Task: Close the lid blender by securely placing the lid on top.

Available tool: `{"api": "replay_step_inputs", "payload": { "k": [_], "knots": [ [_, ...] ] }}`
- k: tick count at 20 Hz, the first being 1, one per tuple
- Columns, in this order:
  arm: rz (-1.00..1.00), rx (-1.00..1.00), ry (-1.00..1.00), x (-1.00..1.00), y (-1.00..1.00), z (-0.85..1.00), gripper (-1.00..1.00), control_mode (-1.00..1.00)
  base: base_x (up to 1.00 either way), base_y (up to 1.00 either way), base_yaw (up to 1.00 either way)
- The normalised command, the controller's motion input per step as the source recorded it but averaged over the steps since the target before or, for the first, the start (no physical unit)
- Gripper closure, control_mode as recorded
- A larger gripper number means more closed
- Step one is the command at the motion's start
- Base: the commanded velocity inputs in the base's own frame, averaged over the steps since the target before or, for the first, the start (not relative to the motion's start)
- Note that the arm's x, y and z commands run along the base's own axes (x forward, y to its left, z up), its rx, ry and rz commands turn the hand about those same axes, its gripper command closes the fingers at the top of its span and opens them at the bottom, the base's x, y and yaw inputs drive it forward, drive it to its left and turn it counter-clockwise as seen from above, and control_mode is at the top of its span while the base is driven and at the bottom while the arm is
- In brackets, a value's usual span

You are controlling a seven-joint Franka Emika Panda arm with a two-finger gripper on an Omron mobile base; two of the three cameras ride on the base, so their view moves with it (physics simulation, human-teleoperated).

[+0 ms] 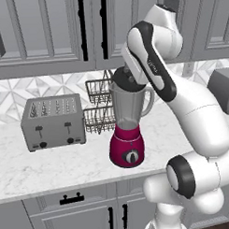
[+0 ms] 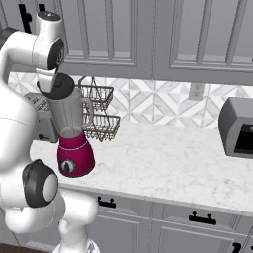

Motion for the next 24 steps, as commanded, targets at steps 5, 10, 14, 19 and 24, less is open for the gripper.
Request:
{"api": "replay_step_inputs", "payload": {
  "k": [5, 10, 14, 19, 24],
  "knots": [
    [0.04, -0.03, -0.05, 0.0, 0.0, 0.0, 1.0, -1.0, 0.0, 0.0, 0.0],
    [0.0, -0.06, 0.0, 0.01, 0.0, 0.0, 1.0, -1.0, 0.0, 0.0, 0.0],
    [0.0, -0.06, 0.0, 0.0, 0.0, -0.02, 1.0, -1.0, 0.0, 0.0, 0.0],
    [0.0, -0.03, 0.0, 0.15, 0.0, 0.0, 1.0, -1.0, 0.0, 0.0, 0.0],
    [0.0, 0.0, 0.0, 0.21, 0.0, 0.0, 1.0, -1.0, 0.0, 0.0, 0.0]
  ]
}}
